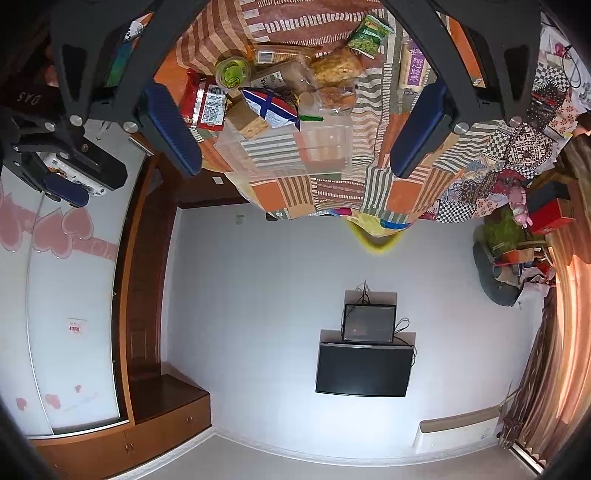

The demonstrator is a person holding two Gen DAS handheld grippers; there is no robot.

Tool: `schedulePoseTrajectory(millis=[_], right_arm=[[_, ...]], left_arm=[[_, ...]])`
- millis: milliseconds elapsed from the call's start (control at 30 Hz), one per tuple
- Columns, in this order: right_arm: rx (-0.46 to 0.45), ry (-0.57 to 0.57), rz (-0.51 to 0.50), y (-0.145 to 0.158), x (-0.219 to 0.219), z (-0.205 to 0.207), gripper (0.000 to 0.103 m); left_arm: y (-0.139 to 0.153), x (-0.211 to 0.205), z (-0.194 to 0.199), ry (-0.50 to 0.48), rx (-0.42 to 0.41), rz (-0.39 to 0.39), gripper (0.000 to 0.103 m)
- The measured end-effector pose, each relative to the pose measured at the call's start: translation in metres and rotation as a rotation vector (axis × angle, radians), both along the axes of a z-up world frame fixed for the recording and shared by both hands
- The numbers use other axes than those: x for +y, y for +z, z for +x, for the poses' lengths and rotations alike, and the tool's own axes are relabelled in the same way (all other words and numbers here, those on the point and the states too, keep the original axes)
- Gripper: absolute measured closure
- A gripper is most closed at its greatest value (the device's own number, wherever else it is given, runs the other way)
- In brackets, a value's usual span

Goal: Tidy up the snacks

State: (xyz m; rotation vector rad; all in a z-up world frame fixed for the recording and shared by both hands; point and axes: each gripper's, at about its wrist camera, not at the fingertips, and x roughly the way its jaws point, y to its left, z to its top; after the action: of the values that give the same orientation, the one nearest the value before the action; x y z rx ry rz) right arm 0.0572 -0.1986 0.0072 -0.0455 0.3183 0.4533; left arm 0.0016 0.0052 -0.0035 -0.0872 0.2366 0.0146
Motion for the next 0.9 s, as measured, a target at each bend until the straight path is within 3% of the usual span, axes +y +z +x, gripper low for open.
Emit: schedulePoseTrajectory(millis=[900], right_arm=[[0.001, 0.012, 0.007, 0.0016, 0.0012, -0.0024, 0.000]], left_arm=[[0.0007, -0.0028, -0.0036, -0.009, -0.008, 0.011, 0.000]])
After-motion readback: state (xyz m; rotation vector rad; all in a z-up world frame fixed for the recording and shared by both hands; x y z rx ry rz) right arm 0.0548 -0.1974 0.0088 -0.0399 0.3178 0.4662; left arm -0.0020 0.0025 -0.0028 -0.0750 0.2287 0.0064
